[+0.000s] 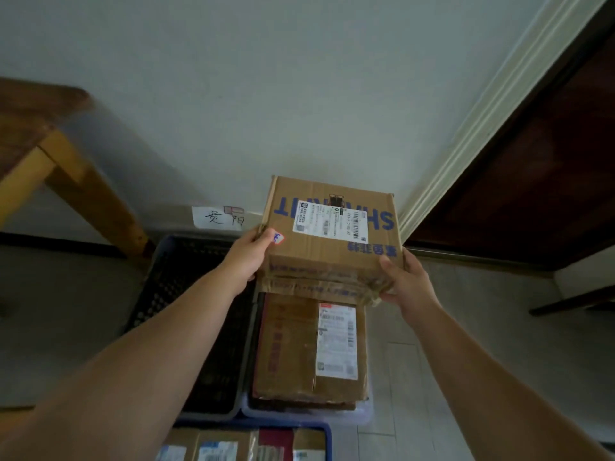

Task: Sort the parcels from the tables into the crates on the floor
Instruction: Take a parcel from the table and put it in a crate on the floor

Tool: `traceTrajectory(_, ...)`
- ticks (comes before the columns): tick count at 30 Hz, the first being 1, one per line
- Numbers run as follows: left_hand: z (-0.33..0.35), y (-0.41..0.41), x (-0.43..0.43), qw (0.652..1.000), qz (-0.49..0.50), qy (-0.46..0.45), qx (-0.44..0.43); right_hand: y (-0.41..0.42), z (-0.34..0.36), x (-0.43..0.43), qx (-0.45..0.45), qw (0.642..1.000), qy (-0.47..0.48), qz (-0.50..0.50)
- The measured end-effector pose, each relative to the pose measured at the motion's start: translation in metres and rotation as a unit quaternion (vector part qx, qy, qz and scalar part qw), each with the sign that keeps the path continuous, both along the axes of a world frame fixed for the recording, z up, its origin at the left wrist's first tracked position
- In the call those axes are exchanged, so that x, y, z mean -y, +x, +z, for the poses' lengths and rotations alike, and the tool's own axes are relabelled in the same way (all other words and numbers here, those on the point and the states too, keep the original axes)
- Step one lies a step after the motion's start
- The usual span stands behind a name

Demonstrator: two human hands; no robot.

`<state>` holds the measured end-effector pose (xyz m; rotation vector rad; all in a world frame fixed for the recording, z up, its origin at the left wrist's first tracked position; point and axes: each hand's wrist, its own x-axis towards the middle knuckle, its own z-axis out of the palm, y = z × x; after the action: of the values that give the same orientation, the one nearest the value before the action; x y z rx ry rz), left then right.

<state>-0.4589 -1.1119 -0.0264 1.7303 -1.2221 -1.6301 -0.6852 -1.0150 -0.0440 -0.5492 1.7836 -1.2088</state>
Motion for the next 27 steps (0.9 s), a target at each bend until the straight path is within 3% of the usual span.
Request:
traceTrajectory(9, -0.006, 0.004, 0.002, 0.999, -0.033, 0.010, 0.015, 0.002, -0.001, 0.000, -0.044, 0.998, 0.043, 0.000)
traceTrajectory(15, 0.007, 0.010, -0.008, 0.999, -0.028, 0.014, 0.021, 0.013, 0.024, -0.006, -0.125, 0.990, 0.071, 0.005)
traceTrajectory(27, 0.117, 0.045, -0.053, 0.992, -0.090, -0.065, 0.054, 0.063, 0.134, -0.045, -0.183, 0.978, 0.098, -0.028)
